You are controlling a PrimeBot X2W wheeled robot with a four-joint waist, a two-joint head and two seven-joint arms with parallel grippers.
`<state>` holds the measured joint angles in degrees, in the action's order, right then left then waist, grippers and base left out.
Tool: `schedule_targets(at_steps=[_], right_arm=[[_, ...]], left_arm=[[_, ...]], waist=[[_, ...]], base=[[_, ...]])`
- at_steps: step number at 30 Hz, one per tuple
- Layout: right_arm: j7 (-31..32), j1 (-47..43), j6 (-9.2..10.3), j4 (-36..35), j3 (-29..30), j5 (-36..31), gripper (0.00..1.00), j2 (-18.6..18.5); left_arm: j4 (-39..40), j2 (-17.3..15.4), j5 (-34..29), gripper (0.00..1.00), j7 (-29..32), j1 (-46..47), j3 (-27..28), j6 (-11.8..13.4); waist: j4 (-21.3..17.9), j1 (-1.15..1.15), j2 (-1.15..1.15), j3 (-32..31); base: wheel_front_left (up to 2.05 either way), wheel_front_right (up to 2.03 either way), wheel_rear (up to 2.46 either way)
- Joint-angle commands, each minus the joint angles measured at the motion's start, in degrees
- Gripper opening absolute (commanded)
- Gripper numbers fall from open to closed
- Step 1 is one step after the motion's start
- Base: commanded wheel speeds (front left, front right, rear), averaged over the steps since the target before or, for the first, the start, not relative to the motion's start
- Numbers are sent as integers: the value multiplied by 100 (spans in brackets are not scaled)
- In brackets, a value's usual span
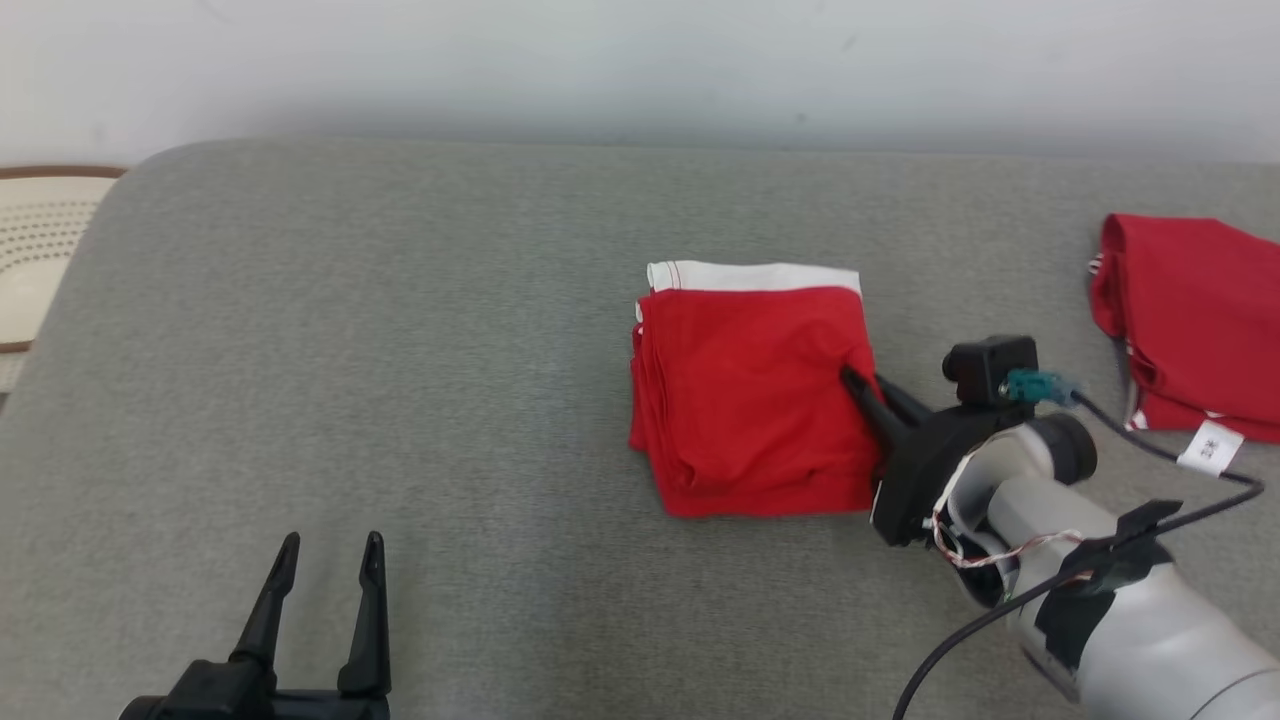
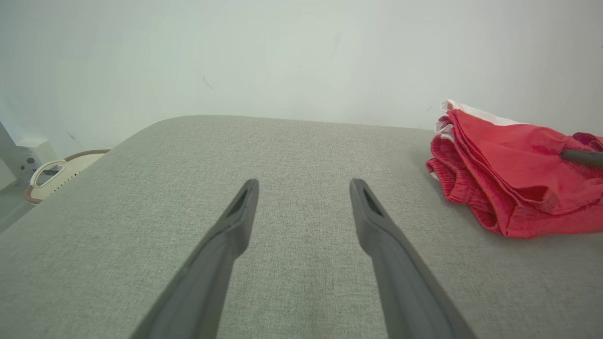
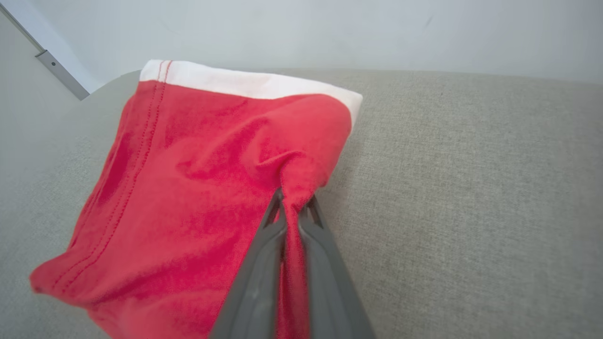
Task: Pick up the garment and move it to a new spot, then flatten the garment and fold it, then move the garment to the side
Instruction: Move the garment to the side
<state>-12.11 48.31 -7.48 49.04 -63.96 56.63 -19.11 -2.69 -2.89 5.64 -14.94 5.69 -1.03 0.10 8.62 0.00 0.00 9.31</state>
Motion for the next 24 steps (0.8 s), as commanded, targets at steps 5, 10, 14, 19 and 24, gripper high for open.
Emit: schedule_targets(at_steps=[5,10,14,19,24], right_arm=[[69,465,-3,-112,-341,-182,0,-341],[162,888,-3,-192,-612,-317,0,-630],[238,1171,-2,-244,-740,-411,0,-863],[395,1465,-3,-345,-853,-562,0,-1157],[536,1705,-2,-441,-908,-646,0,-1420]], left_arm=[[78,-52,-114,100,-22,-15,118,-57],[144,-117,-173,100,-22,74,218,-98],[196,-165,-204,100,-22,107,290,-141],[303,-217,-252,100,-22,36,366,-126],[369,-290,-295,100,-22,30,411,-145]], waist=[[-519,0,0,153],[-806,0,0,272],[-947,0,0,356],[-1071,0,0,443],[-1158,0,0,544]], base=[[0,0,0],[0,0,0],[0,0,0],[0,0,0],[0,0,0]])
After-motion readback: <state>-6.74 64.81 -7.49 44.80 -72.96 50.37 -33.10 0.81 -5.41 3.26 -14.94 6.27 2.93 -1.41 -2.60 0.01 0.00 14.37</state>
